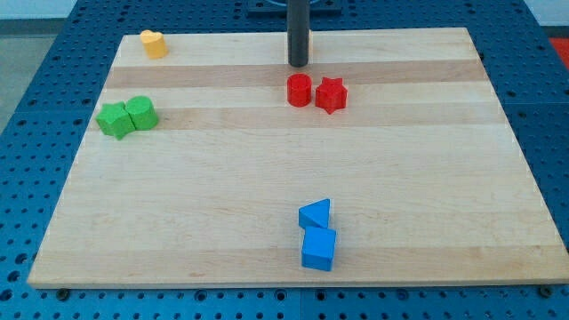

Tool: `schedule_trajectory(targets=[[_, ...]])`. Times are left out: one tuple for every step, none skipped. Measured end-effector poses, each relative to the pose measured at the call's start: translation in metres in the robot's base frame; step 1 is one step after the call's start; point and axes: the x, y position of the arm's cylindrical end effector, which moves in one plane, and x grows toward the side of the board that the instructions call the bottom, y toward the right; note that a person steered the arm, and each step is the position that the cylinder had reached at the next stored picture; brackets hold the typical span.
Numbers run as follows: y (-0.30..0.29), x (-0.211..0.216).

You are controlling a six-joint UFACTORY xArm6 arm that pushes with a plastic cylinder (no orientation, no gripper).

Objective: Move your arm away from the yellow hexagon

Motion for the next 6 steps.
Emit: schedule_trajectory(targets=[[-0.019,0.001],[-0.053,0.005],[-0.090,0.005],[-0.136,0.005],[-0.188,0.005],[-0.248,0.017]])
